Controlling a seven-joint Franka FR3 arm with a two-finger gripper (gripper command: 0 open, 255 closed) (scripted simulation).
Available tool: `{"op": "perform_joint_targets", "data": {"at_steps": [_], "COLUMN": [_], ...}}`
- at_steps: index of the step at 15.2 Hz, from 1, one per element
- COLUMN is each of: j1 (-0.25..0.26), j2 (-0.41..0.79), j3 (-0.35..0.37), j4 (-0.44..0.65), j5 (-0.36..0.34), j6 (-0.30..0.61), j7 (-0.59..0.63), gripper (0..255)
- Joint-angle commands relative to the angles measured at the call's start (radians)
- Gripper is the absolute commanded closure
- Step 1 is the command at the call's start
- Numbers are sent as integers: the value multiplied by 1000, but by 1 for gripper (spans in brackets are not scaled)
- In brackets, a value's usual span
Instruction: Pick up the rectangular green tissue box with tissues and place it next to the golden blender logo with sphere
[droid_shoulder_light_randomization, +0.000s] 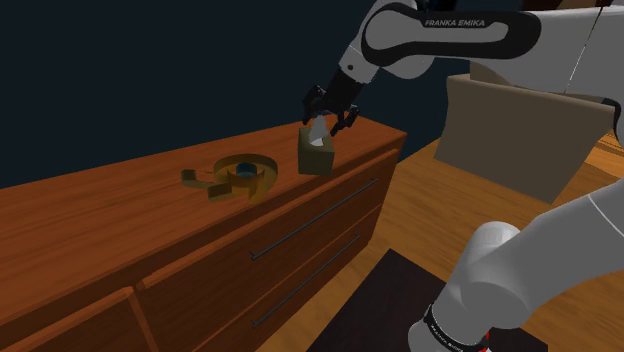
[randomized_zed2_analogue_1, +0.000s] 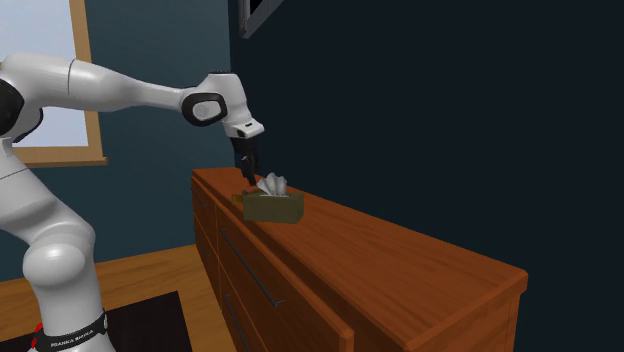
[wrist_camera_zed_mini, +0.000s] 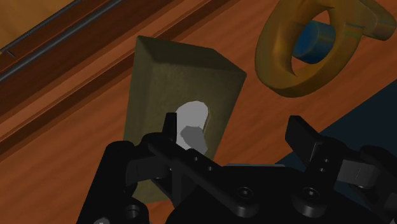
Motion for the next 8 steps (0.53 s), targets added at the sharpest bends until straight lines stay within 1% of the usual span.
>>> {"op": "perform_joint_targets", "data": {"at_steps": [1, 3, 8], "j1": [-4, -8, -8], "j2": [-13, -25, -25], "j3": [-6, -12, -12], "j4": [38, 85, 85], "j5": [-6, -12, -12], "j6": [-53, -112, -112], "j7": [2, 6, 6], "gripper": [0, 0, 0]}}
